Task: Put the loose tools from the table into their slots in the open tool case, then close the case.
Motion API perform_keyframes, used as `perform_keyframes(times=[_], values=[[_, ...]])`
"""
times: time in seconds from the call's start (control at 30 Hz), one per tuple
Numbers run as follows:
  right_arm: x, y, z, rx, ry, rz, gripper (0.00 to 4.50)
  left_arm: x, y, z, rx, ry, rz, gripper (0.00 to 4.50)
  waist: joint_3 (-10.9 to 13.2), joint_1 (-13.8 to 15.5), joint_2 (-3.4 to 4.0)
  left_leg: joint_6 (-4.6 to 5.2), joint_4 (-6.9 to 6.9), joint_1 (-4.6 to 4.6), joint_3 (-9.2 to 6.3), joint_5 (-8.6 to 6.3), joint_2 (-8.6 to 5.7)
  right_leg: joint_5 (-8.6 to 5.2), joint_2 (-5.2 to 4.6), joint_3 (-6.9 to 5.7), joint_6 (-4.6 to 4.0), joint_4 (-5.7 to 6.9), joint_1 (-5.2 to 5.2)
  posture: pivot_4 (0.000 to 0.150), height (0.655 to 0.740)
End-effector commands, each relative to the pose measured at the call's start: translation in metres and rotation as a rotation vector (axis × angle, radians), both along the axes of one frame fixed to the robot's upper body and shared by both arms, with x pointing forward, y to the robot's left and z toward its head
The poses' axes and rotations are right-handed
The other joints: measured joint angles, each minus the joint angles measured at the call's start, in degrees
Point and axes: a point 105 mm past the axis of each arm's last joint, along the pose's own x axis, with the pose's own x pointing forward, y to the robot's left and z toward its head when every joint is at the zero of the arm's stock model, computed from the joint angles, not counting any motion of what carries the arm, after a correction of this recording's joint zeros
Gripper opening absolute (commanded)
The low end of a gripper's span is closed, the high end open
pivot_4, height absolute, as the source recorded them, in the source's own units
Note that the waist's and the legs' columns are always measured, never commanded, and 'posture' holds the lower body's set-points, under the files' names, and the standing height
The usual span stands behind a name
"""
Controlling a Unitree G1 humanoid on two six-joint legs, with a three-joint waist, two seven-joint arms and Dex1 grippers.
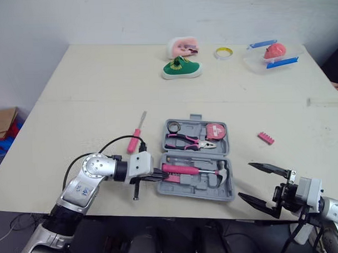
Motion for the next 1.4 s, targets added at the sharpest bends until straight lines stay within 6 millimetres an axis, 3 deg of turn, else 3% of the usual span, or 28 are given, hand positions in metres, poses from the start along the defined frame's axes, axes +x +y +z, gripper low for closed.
perform_keyframes(times=[0.03, 0.27, 0.37, 0.47, 0.5, 0.6, 0.73, 0.77, 0.87, 0.9, 1.0, 1.13, 1.27, 1.4], values=[[0.000, 0.003, 0.011, -0.022, -0.041, 0.011, 4.50, -0.004, 0.013, -0.041, 0.171, 0.120, 0.077, 0.03, -0.14, 0.03, 0.21, 0.01, 0.01, 0.00, 0.00, 0.00, 0.00, 0.00, 0.00, 0.01, 0.00, 0.00, 0.00, 0.150, 0.7400], [0.003, 0.004, 0.016, -0.020, -0.026, -0.004, 4.50, -0.006, 0.005, -0.033, 0.124, 0.058, 0.024, 0.03, -0.48, -0.05, 0.53, 0.02, -0.01, 0.05, 0.01, -0.01, 0.02, 0.00, 0.02, 0.02, 0.00, 0.02, 0.01, 0.150, 0.7400], [0.005, -0.001, 0.023, 0.006, -0.004, -0.028, 4.50, -0.008, -0.006, -0.001, -0.051, -0.046, -0.075, 0.03, -0.47, -0.23, 0.51, 0.02, -0.05, 0.04, 0.03, -0.01, 0.02, -0.01, 0.02, 0.05, -0.01, 0.01, -0.04, 0.150, 0.7400], [0.005, -0.010, 0.031, 0.045, -0.012, -0.082, 4.50, 0.006, 0.001, 0.025, -0.184, -0.106, -0.004, 0.03, -0.30, -0.10, 0.33, 0.02, -0.03, -0.08, 0.04, 0.00, 0.03, -0.02, 0.02, 0.03, -0.03, 0.00, -0.14, 0.150, 0.7400], [0.005, -0.015, 0.032, 0.045, -0.015, -0.109, 4.50, 0.010, 0.008, 0.039, -0.260, -0.119, 0.026, 0.03, -0.25, -0.09, 0.25, 0.03, -0.01, -0.12, 0.02, 0.00, 0.04, -0.02, 0.02, 0.01, -0.03, 0.01, -0.16, 0.150, 0.7400], [0.004, -0.034, 0.033, 0.039, -0.013, -0.202, 4.50, 0.007, 0.038, 0.059, -0.368, -0.128, 0.086, 0.84, -0.18, -0.11, 0.14, 0.05, 0.01, -0.13, -0.01, -0.01, 0.04, -0.02, 0.00, -0.01, -0.03, -0.02, -0.13, 0.150, 0.7400], [-0.002, -0.076, 0.029, 0.038, 0.016, -0.378, 4.50, 0.011, 0.107, 0.053, -0.357, -0.150, 0.328, 2.67, -0.19, -0.57, 0.20, 0.19, -0.05, -0.11, 0.07, -0.09, 0.04, -0.02, 0.02, 0.01, -0.02, -0.11, -0.13, 0.150, 0.7400], [-0.004, -0.087, 0.030, 0.055, 0.007, -0.429, 4.50, 0.014, 0.127, 0.051, -0.349, -0.172, 0.413, 3.33, -0.16, -0.58, 0.16, 0.21, -0.07, -0.11, 0.07, -0.09, 0.04, -0.02, 0.03, -0.01, -0.02, -0.17, -0.13, 0.150, 0.7400], [-0.007, -0.115, 0.032, 0.111, -0.019, -0.572, 4.50, 0.021, 0.176, 0.049, -0.359, -0.250, 0.634, 4.46, -0.12, -0.63, 0.11, 0.45, -0.04, -0.12, 0.08, -0.38, 0.04, 0.00, 0.02, 0.00, 0.02, -0.20, -0.11, 0.150, 0.7400], [-0.012, -0.125, 0.024, 0.086, 0.003, -0.607, 4.50, 0.019, 0.201, 0.047, -0.342, -0.300, 0.728, 4.46, -0.12, -0.63, 0.10, 0.47, -0.01, -0.12, 0.08, -0.40, 0.04, 0.01, 0.01, 0.02, 0.04, -0.20, -0.11, 0.150, 0.7400], [-0.026, -0.150, 0.009, 0.032, 0.044, -0.711, 4.50, 0.005, 0.246, 0.040, -0.295, -0.342, 0.898, 4.46, -0.12, -0.79, 0.09, 0.46, -0.12, -0.12, 0.08, -0.45, 0.04, 0.03, 0.00, 0.05, 0.06, -0.32, -0.15, 0.150, 0.7400], [-0.038, -0.177, 0.002, 0.031, 0.053, -0.855, 4.50, -0.015, 0.277, 0.030, -0.277, -0.315, 1.048, 4.46, -0.12, -1.08, 0.09, 0.31, -0.65, -0.10, 0.18, -0.43, -0.02, 0.02, -0.03, 0.10, 0.05, -0.71, -0.23, 0.150, 0.7400], [-0.046, -0.189, -0.008, 0.035, 0.067, -0.926, 4.50, -0.034, 0.291, 0.016, -0.285, -0.263, 1.123, 4.46, -0.13, -1.62, 0.07, 0.04, -0.89, -0.07, 0.23, -0.31, -0.04, 0.02, -0.02, 0.11, 0.05, -0.91, -0.24, 0.150, 0.7400], [-0.039, -0.181, -0.012, 0.038, 0.076, -0.887, 4.50, -0.030, 0.282, 0.020, -0.313, -0.273, 1.091, 4.46, -0.12, -1.70, 0.08, 0.06, -0.97, -0.06, 0.25, -0.34, -0.04, 0.02, 0.00, 0.11, 0.05, -0.94, -0.26, 0.150, 0.7400]])
